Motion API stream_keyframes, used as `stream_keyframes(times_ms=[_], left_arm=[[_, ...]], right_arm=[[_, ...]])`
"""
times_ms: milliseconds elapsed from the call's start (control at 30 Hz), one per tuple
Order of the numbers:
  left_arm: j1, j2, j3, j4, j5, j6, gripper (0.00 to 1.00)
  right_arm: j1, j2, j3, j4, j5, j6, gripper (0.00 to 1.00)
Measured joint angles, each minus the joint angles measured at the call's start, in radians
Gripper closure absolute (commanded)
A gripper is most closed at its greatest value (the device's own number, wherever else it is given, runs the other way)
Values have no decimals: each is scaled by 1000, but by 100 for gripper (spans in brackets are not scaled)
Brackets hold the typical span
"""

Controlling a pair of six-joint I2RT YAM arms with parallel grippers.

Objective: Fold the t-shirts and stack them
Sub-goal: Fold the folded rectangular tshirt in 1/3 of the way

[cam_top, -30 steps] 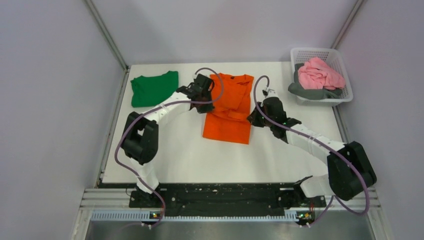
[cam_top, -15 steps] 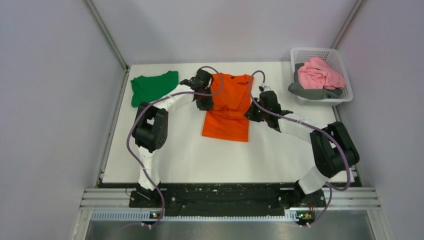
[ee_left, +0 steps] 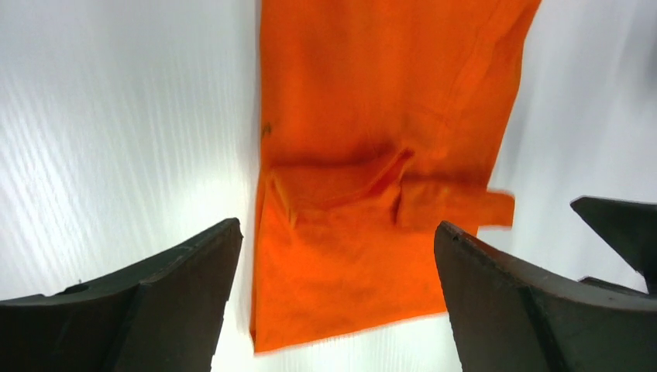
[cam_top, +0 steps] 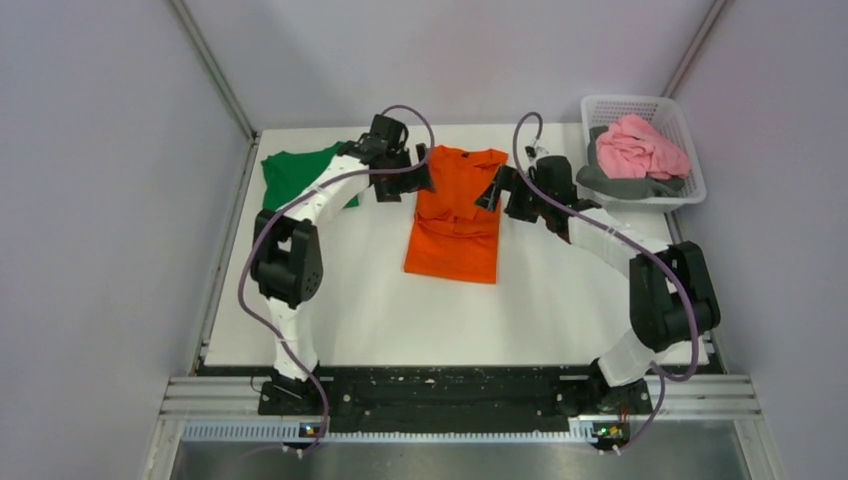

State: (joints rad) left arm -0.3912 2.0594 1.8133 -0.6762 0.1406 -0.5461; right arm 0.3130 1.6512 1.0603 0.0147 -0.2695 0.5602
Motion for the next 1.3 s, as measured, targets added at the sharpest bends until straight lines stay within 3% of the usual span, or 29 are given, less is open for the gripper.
stream_keyframes(times_ms=[100, 267, 433, 533, 733, 967, 1100, 1300], left_arm=[[-1, -136, -166, 32, 6, -8, 1], [-3, -436, -566, 84, 17, -55, 1], [-3, -652, -856, 91, 15, -113, 1], [-3, -784, -985, 83, -3, -145, 1], [-3, -933, -1034, 28, -55, -175, 1], [-3, -988, -1051, 21, -71, -192, 1], [-3, -963, -1051, 39, -64, -191, 3], [-3, -761, -1001, 101, -12, -184, 21]], right_arm=[[38, -82, -91, -1, -45, -16, 1], [188, -119, -216, 4, -81, -27, 1], [234, -30, -215, 48, -89, -34, 1], [227, 85, -130, 52, -50, -47, 1], [202, 277, 127, 89, 34, -51, 1], [137, 331, 283, 87, 89, -55, 1], [125, 280, 222, 63, 87, -74, 1], [130, 0, -78, 14, 87, -91, 1]])
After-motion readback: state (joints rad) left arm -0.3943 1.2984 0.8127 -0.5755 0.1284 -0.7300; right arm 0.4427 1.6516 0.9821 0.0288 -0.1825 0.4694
